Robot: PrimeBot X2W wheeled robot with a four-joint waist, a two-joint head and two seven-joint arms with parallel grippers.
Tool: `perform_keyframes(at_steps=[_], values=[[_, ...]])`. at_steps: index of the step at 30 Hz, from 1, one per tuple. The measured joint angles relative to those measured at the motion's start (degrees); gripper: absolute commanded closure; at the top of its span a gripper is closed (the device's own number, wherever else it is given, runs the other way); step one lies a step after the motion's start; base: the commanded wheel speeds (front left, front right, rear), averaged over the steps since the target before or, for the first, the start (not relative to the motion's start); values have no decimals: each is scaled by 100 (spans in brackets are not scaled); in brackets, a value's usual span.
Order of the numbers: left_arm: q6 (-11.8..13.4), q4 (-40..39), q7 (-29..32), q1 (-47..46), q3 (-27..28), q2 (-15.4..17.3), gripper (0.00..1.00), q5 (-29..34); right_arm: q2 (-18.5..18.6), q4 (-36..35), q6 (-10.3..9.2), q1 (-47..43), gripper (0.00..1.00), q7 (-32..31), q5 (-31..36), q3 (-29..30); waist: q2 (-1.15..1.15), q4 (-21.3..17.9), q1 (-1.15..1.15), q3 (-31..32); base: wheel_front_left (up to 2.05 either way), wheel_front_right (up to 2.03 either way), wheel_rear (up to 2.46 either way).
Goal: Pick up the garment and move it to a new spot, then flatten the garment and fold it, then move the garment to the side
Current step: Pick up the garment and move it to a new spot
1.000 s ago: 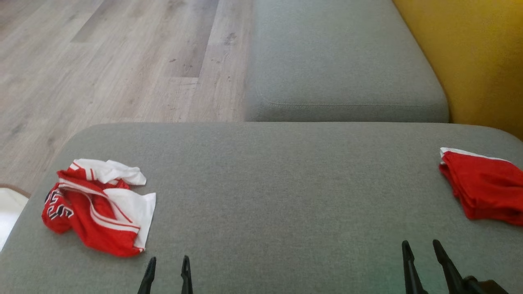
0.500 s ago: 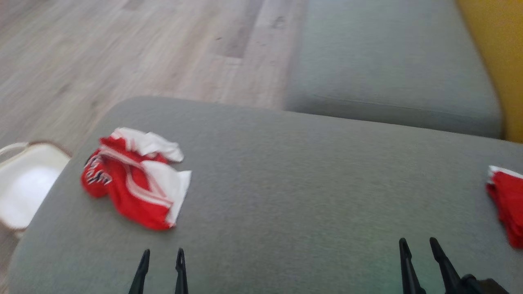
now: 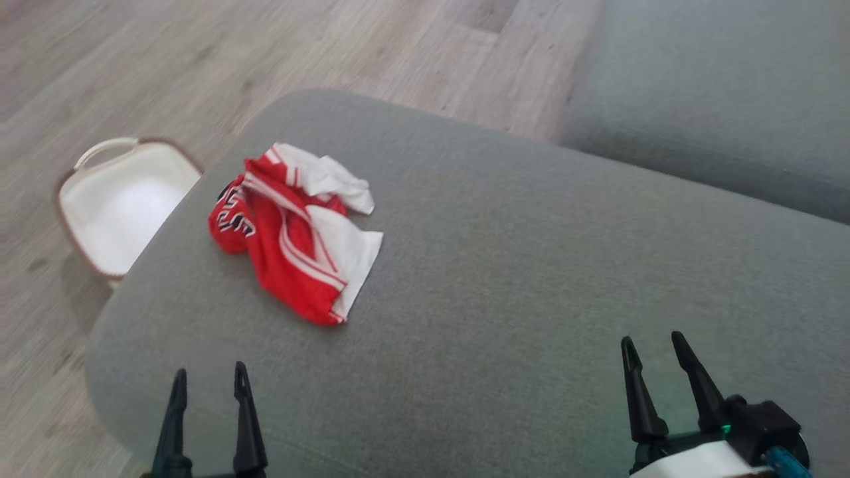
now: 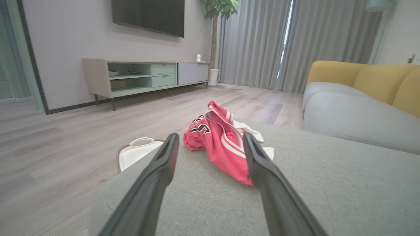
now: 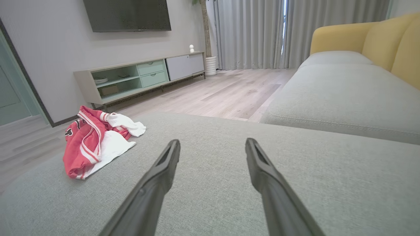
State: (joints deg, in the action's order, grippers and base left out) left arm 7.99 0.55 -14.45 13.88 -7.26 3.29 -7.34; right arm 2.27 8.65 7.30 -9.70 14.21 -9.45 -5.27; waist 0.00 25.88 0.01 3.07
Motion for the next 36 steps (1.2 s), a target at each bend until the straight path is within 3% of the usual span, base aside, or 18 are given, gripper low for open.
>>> perform_keyframes(at_steps=[6, 9, 13, 17, 21, 26, 36], values=[[31, -121, 0, -132, 200, 7, 0, -7, 1, 67, 0, 18, 0, 0, 132, -5, 0, 189, 0, -199, 0, 0, 0], [-140, -187, 0, -444, 291, 96, 0, 89, 8, 59, 0, -9, 0, 0, 248, 37, 0, 267, 0, -284, 0, 0, 0], [-397, -220, -1, -1415, 457, 430, 0, 120, 108, -47, 0, -159, 0, 0, 315, 121, 0, 381, -1, -458, 0, 0, 0], [-621, 143, 126, -2697, 652, 801, 0, 83, 502, -202, 0, -108, 0, 0, 359, 140, 0, 398, -1, -814, 0, 0, 0], [-838, 933, 620, -3930, 710, 1073, 0, 15, 848, -353, 0, 147, 0, 0, 408, 151, 0, 241, 0, -1277, 0, 0, 0], [-1040, 2429, 1385, -5236, 662, 1127, 0, -141, 1188, -526, 0, 319, 0, 1, 433, 219, 0, -16, 1, -1773, 0, 0, 0], [-1408, 5248, 1890, -6537, 576, 1124, 0, -571, 1532, -887, 0, 422, 0, -15, 452, 227, 0, -416, 0, -2550, 0, 0, 0]])
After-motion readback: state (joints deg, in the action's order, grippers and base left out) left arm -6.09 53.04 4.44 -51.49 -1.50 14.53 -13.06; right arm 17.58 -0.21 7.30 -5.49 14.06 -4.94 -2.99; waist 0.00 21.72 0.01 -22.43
